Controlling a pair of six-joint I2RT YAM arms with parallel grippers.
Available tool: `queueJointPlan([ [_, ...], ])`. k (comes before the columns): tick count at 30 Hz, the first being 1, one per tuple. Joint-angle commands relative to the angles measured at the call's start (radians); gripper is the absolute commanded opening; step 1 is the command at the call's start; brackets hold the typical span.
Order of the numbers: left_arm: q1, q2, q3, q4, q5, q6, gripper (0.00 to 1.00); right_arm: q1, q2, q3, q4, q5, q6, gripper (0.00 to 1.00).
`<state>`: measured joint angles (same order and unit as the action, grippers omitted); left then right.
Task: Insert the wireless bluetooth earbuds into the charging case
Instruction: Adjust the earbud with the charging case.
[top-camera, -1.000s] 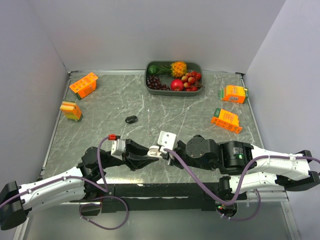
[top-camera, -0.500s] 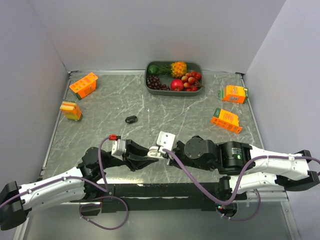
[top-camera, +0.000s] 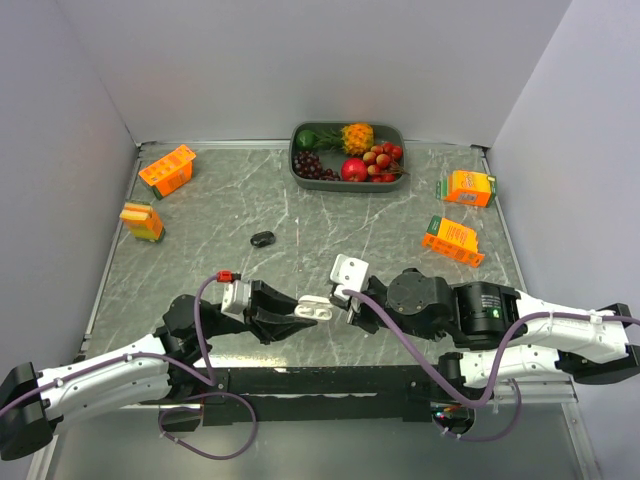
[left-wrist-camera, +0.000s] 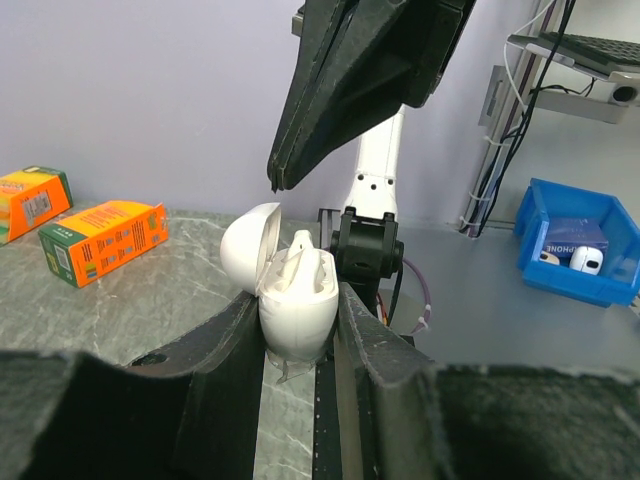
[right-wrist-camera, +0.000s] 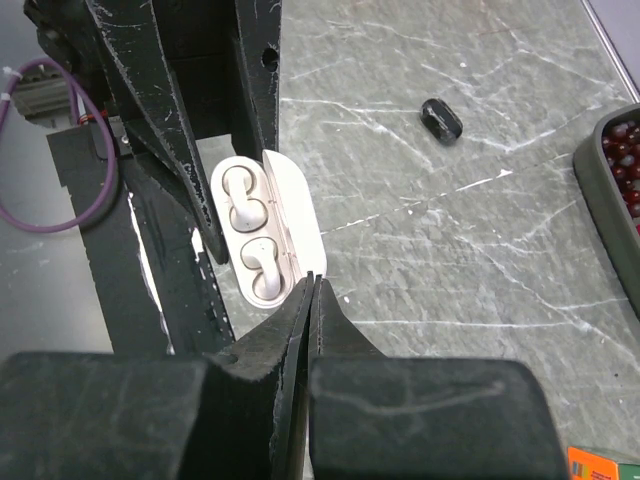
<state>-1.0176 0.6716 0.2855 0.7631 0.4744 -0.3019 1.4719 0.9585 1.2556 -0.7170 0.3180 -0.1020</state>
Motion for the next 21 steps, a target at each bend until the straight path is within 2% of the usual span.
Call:
queueJointPlan([
  [1,-0.006,-0.003,0.011,0.065,0.01,-0.006,0.01,-0.001,-0.017,0.016,0.027,0.009,-0.002,0.04],
  [4,-0.004,-0.004,0.012,0.062,-0.002,-0.002,0.01,-0.002,-0.036,0.011,0.045,-0.026,-0.002,0.22],
  [8,-0.004,-0.001,0.017,0.048,-0.014,0.004,0.01,0.002,-0.081,0.002,0.086,-0.062,-0.007,0.31],
  [12,-0.004,0.011,0.03,0.015,-0.02,0.014,0.01,0.002,-0.086,0.028,0.117,-0.138,-0.008,0.33],
  [21,-0.004,0.056,0.06,0.018,0.007,0.003,0.01,0.008,0.058,0.105,0.051,-0.169,-0.018,0.27],
])
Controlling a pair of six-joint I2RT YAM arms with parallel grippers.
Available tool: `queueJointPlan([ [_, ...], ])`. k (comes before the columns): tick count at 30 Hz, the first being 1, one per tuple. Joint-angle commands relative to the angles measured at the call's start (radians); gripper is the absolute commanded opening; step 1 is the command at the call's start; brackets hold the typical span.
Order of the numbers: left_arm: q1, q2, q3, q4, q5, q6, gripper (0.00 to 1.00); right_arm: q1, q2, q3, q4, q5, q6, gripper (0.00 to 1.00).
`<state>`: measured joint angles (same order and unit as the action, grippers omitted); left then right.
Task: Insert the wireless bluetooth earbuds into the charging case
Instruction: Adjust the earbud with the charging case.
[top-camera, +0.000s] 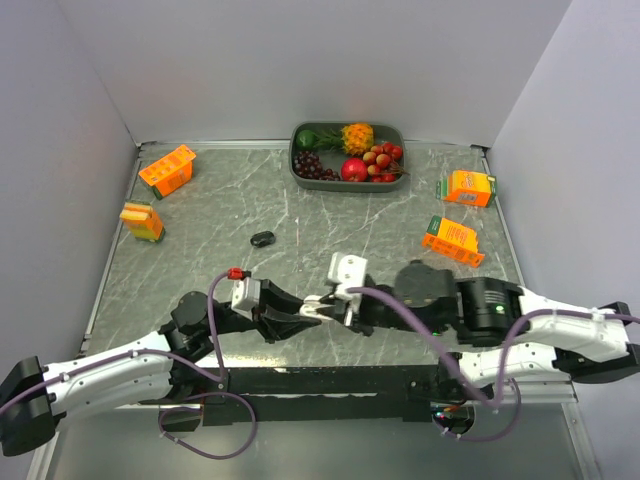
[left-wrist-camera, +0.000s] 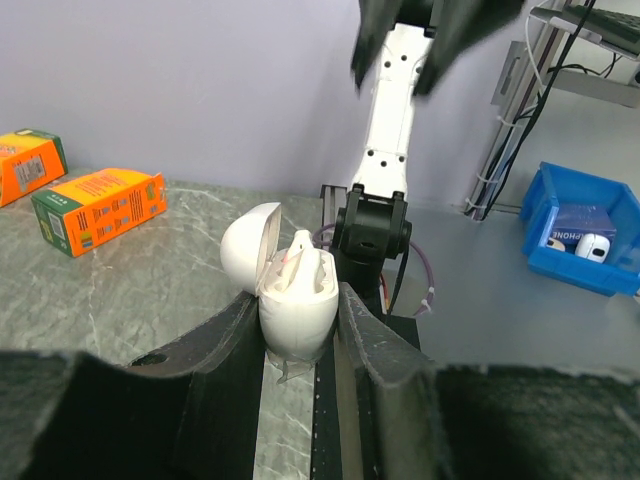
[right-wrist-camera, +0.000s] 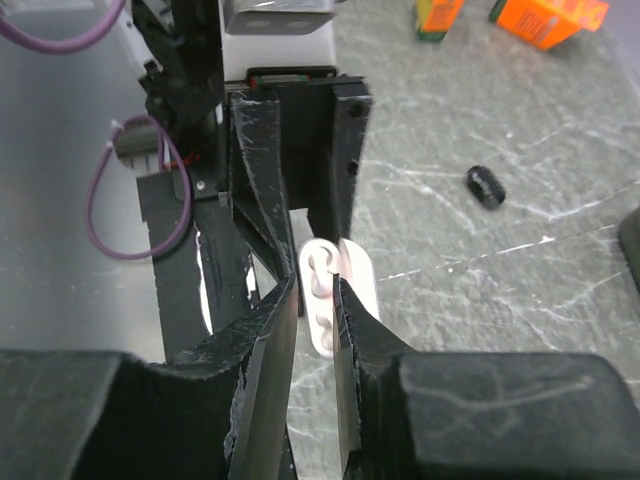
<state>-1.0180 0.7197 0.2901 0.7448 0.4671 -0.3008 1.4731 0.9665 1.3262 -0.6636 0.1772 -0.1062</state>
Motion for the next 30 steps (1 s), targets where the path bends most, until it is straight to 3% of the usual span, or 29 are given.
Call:
queueJointPlan([
  [1,-0.004,0.009,0.055,0.039,0.019,0.002,0.01,0.007,0.064,0.039,-0.004,-0.027,-0.007,0.28],
  [17,-0.005,0.012,0.069,0.001,0.056,0.006,0.01,0.006,0.127,0.093,-0.076,0.039,0.002,0.38],
  [30,-0.005,0.021,0.084,-0.01,0.071,0.009,0.01,-0.01,0.147,0.084,-0.111,0.039,0.0,0.37],
])
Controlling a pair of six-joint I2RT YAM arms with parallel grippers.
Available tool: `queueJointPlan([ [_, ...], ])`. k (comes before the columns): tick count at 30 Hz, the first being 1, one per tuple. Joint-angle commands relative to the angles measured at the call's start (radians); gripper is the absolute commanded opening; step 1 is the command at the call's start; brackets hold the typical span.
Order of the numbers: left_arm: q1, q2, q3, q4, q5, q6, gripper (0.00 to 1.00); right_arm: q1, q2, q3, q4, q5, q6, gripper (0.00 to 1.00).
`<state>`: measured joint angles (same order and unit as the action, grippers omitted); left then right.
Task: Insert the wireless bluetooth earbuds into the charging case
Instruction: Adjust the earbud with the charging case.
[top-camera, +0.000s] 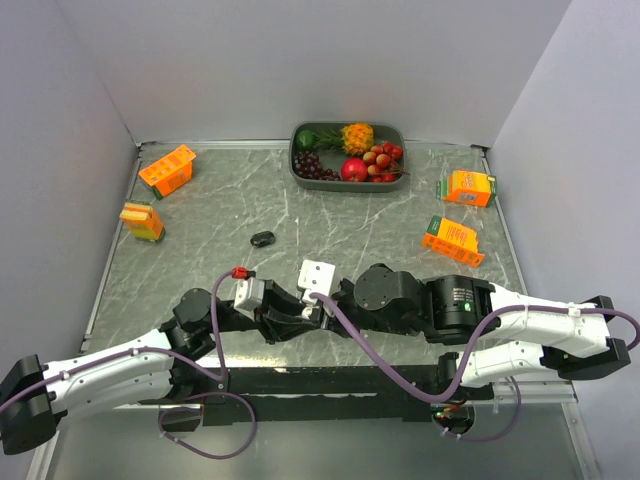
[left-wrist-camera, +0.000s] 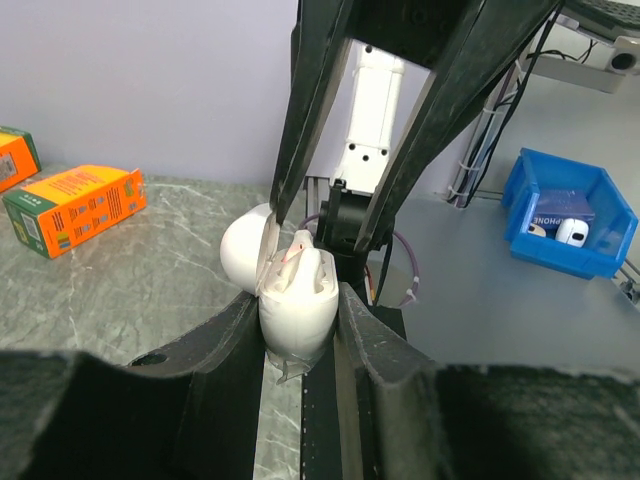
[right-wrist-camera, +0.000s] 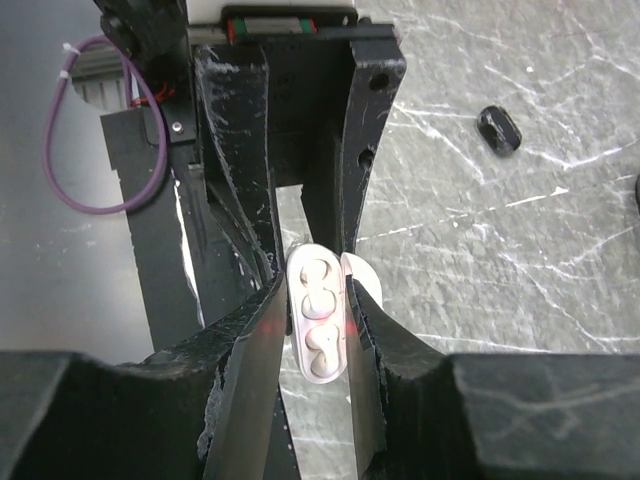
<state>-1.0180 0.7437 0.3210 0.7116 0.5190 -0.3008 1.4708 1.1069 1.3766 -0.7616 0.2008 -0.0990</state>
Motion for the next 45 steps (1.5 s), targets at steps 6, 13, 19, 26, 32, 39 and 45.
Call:
queueJointPlan([
  [6,-0.005,-0.003,0.053,0.025,0.024,0.005,0.01,-0.015,0.018,0.029,-0.019,0.029,-0.004,0.38],
  [13,-0.005,-0.007,0.052,0.022,0.023,0.003,0.01,-0.026,0.025,0.026,-0.024,0.032,-0.001,0.35],
  [19,-0.005,-0.013,0.049,0.023,0.019,0.002,0.01,-0.033,0.028,0.021,-0.03,0.029,0.004,0.2],
  [26,-0.005,-0.014,0.043,0.023,0.01,0.003,0.01,-0.037,0.024,0.024,-0.028,0.023,0.005,0.0],
  [32,-0.005,-0.01,0.03,0.034,-0.007,-0.003,0.01,-0.037,-0.004,0.009,0.001,0.022,0.01,0.0],
  [39,-0.005,-0.004,0.024,0.034,-0.017,-0.014,0.01,-0.038,-0.059,-0.04,0.07,0.035,0.022,0.0],
  [45,-0.005,-0.001,0.023,0.038,-0.028,-0.018,0.01,-0.038,-0.105,-0.077,0.128,0.04,0.025,0.0],
])
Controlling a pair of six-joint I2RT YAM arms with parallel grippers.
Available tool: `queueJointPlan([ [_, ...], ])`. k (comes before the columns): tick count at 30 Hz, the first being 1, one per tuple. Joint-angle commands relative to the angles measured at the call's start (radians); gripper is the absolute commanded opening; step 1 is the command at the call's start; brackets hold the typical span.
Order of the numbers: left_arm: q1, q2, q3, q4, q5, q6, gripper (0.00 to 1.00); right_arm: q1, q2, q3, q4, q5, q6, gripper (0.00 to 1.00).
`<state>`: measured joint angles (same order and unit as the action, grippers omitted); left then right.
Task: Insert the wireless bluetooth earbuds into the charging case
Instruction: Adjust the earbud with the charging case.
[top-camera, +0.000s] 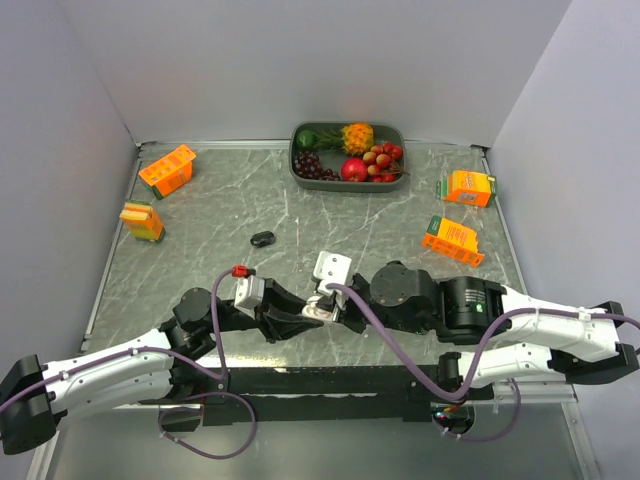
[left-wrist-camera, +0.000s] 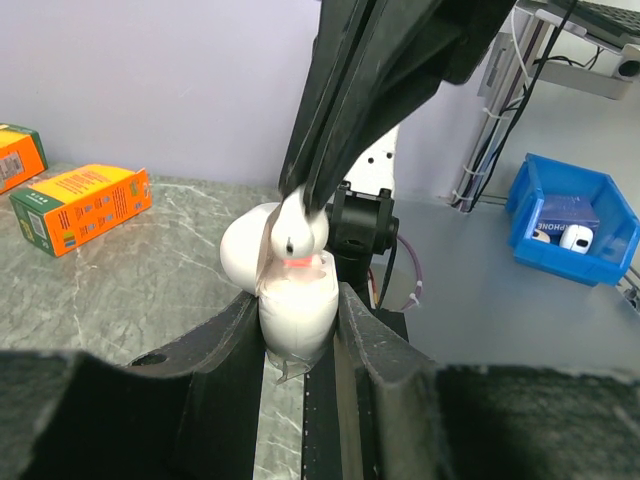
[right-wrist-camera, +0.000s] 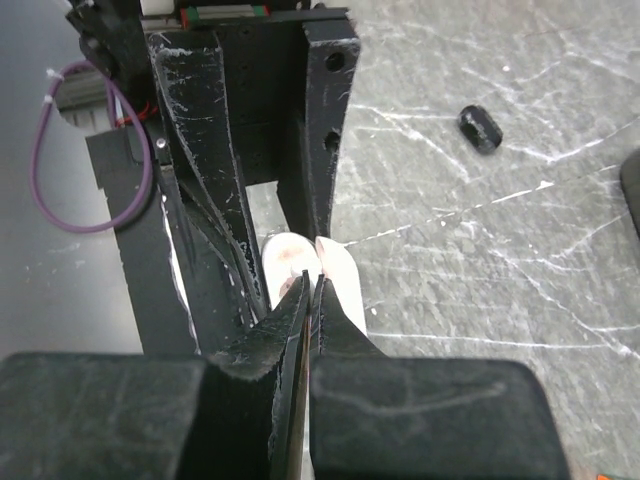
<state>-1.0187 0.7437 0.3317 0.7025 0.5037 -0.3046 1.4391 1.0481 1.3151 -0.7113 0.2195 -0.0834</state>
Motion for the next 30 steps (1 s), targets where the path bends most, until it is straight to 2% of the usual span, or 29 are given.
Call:
queueJointPlan([
  [1,-0.004,0.0,0.012,0.049,-0.016,-0.013,0.01,-0.006,-0.049,-0.019,0.081,0.021,0.01,0.0],
  [30,-0.006,0.003,0.015,0.103,-0.027,-0.048,0.01,0.004,-0.123,-0.149,0.211,0.018,-0.007,0.0],
])
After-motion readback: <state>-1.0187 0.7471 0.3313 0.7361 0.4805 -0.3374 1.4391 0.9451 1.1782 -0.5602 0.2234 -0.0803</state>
